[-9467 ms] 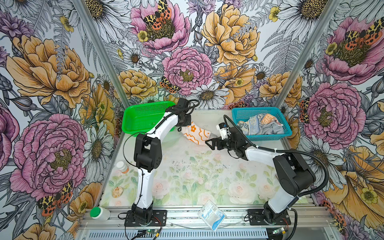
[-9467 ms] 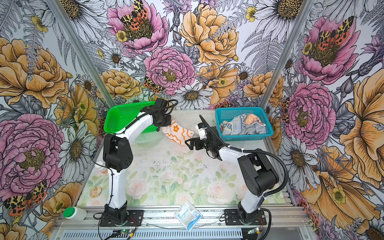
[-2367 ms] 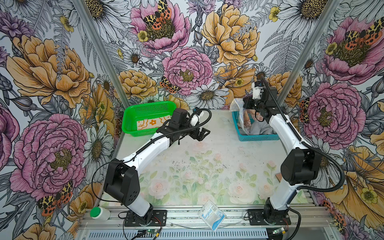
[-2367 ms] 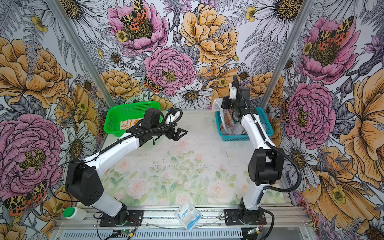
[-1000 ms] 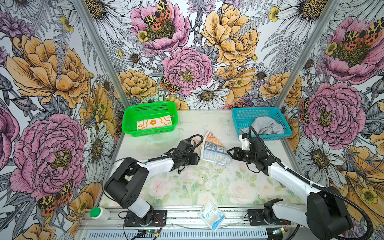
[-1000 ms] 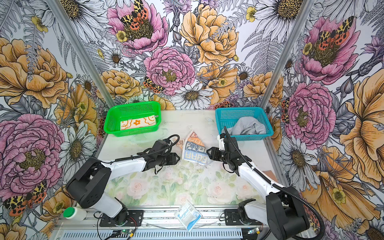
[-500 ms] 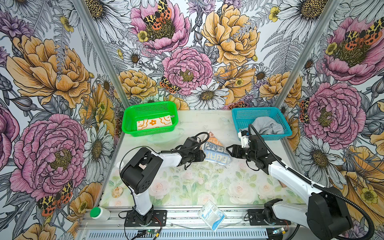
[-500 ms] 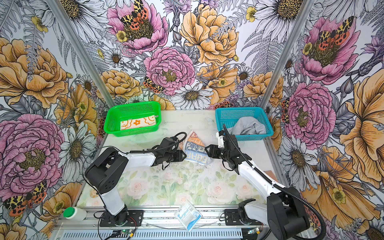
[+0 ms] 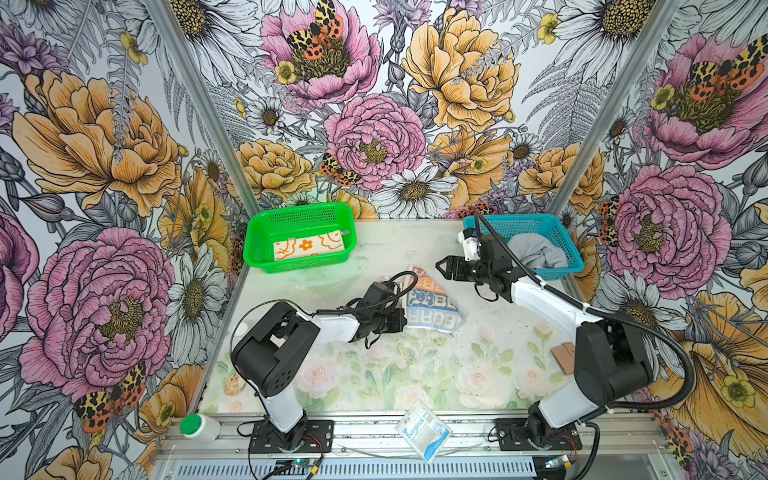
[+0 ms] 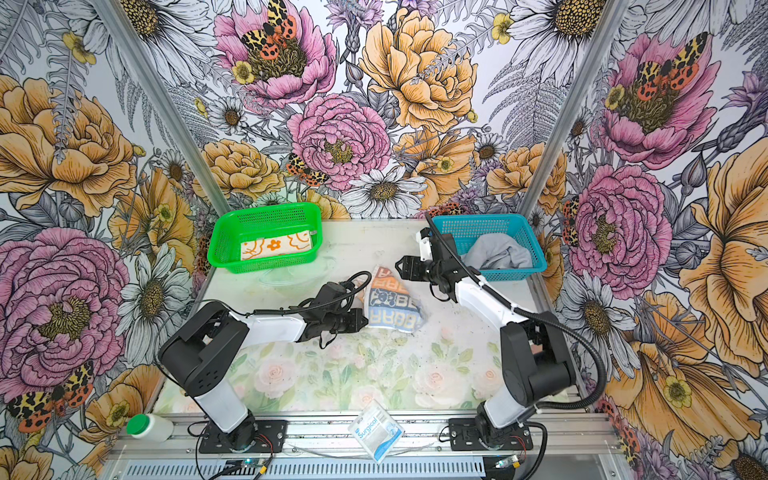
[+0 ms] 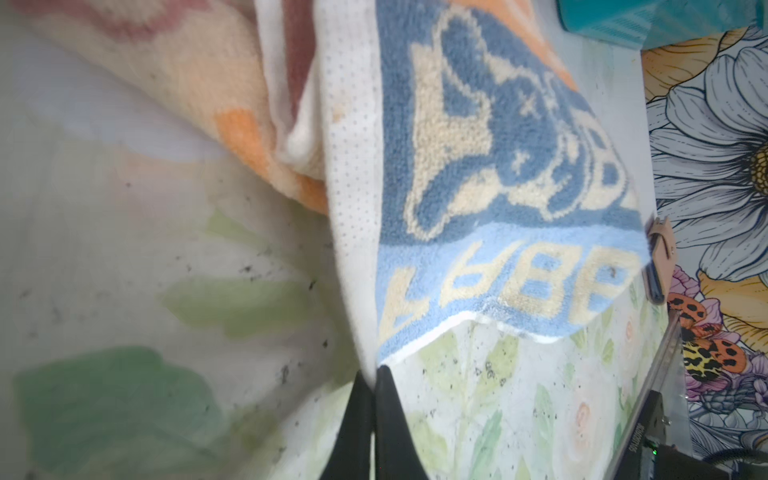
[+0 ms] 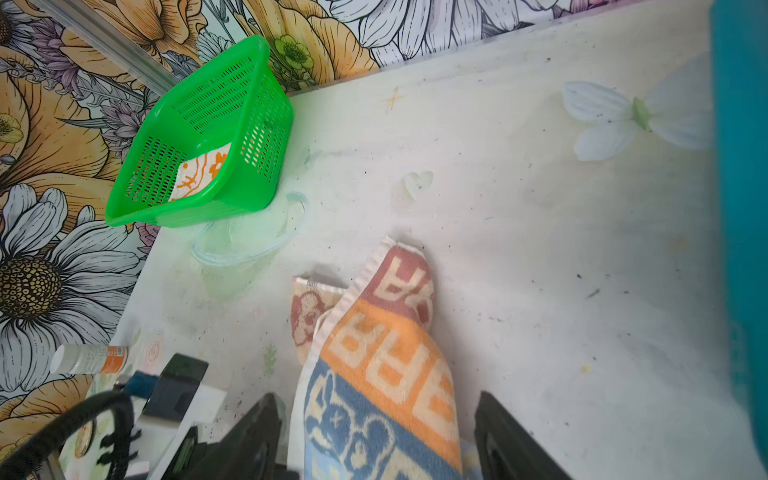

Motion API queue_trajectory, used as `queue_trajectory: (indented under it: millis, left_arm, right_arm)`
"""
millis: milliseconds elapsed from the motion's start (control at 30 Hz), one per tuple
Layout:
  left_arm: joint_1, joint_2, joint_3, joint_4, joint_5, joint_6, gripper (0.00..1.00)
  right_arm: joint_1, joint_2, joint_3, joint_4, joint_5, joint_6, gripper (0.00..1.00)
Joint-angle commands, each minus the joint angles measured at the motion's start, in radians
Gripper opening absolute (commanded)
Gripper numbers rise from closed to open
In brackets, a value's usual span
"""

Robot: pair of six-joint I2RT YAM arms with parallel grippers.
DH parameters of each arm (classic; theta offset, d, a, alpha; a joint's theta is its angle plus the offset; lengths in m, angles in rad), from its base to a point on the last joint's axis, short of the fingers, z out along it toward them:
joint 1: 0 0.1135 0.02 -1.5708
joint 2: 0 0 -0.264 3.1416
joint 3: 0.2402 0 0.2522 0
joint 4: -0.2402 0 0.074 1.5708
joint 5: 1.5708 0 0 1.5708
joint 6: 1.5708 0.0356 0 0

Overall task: Fold and stack the towels
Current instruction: 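Hold the towel with the left gripper while right grasps another corner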

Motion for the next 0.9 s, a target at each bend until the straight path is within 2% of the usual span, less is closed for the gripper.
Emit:
queue_trajectory:
  millis: [0,167,233,367,467,700,867]
  left_arm:
    - [-0.032,-0.111,-0.058,-0.043,-0.031,-0.045,0.00]
    - [-0.072,-0.228,-0.156,-0.104,-0.047,-0.085,0.00]
    - [-0.086,-0.277,-0.196,-0.118,-0.085,-0.113,0.00]
    - [-0.073,-0.298,-0.251,-0.111,-0.089,-0.138,0.00]
    - [-0.063,-0.289,-0.275,-0.083,-0.072,-0.150,0.00]
    - [-0.061,-0.290,-0.290,-0.076,-0.075,-0.156,0.00]
    - [-0.056,-0.289,-0.291,-0.074,-0.076,-0.151,0.00]
  right_arm:
    - [0.011,0.114,0.104,0.002,-0.016,-0.033,0.76]
    - [0.053,0.264,0.228,-0.008,-0.086,-0.043,0.76]
    - [0.082,0.323,0.278,-0.026,-0.110,-0.056,0.76]
    - [0.128,0.452,0.397,-0.080,-0.165,-0.072,0.76]
    - [0.161,0.520,0.453,-0.092,-0.163,-0.088,0.76]
    - [0.185,0.568,0.455,-0.099,-0.104,-0.102,0.74]
    - [0.183,0.551,0.421,-0.101,-0.112,-0.118,0.67]
